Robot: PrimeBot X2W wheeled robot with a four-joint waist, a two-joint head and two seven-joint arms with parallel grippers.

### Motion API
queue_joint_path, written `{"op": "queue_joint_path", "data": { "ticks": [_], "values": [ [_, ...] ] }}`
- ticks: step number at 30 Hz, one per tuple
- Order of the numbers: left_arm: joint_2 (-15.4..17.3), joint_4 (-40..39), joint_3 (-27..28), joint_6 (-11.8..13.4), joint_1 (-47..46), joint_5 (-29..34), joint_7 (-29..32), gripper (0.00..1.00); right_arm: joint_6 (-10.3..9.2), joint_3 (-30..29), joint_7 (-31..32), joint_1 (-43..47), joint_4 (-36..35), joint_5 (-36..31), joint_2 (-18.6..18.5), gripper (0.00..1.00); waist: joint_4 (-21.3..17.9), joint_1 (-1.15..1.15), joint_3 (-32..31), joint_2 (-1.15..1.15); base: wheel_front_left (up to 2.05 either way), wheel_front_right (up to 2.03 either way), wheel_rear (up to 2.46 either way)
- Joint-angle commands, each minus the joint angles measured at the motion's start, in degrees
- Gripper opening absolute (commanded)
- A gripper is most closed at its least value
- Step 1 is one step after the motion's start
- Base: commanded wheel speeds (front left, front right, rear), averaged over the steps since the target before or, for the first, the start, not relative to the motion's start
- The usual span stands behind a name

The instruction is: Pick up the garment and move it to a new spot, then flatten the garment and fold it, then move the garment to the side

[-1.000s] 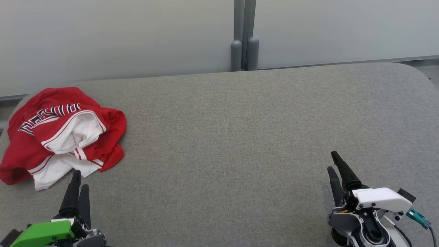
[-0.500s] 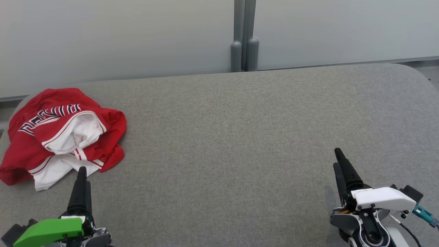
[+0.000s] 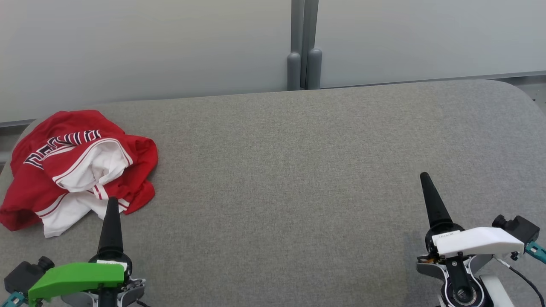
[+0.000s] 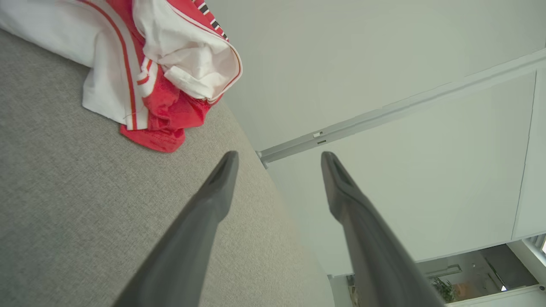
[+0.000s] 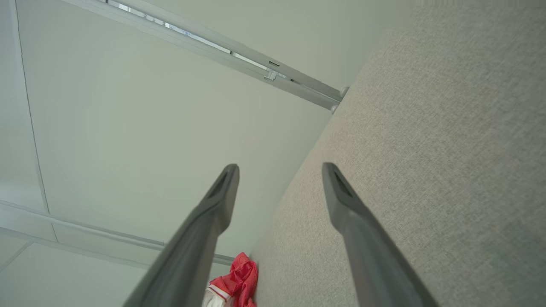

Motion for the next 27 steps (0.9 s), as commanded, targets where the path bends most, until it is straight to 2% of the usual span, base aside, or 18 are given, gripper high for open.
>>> {"op": "queue_joint_path", "data": {
  "ticks": [1,15,20,27],
  "values": [
    [0.6,-1.4,-0.6,0.4,-0.4,3.0,-0.8,1.00,0.03,0.1,-0.7,-0.1,-1.7,-2.8,-0.3,1.00,0.0,0.00,0.0,0.05,0.00,0.00,0.00],
    [0.7,-3.1,-3.2,1.3,0.6,18.4,-3.7,1.00,0.04,1.0,-2.6,0.9,-5.3,-18.1,-0.4,1.00,0.1,0.00,-0.1,0.07,0.00,0.00,0.00],
    [0.7,-3.4,-4.5,1.1,1.3,26.4,-5.2,1.00,0.04,1.8,-3.7,1.7,-6.8,-26.2,-0.4,1.00,0.1,0.00,-0.2,0.08,0.00,0.00,0.00],
    [0.8,-3.1,-5.4,1.3,2.2,34.3,-6.5,1.00,0.04,2.5,-4.6,2.3,-7.2,-33.1,-0.4,1.00,0.2,0.00,-0.2,0.09,0.00,0.00,0.00]
  ]
}}
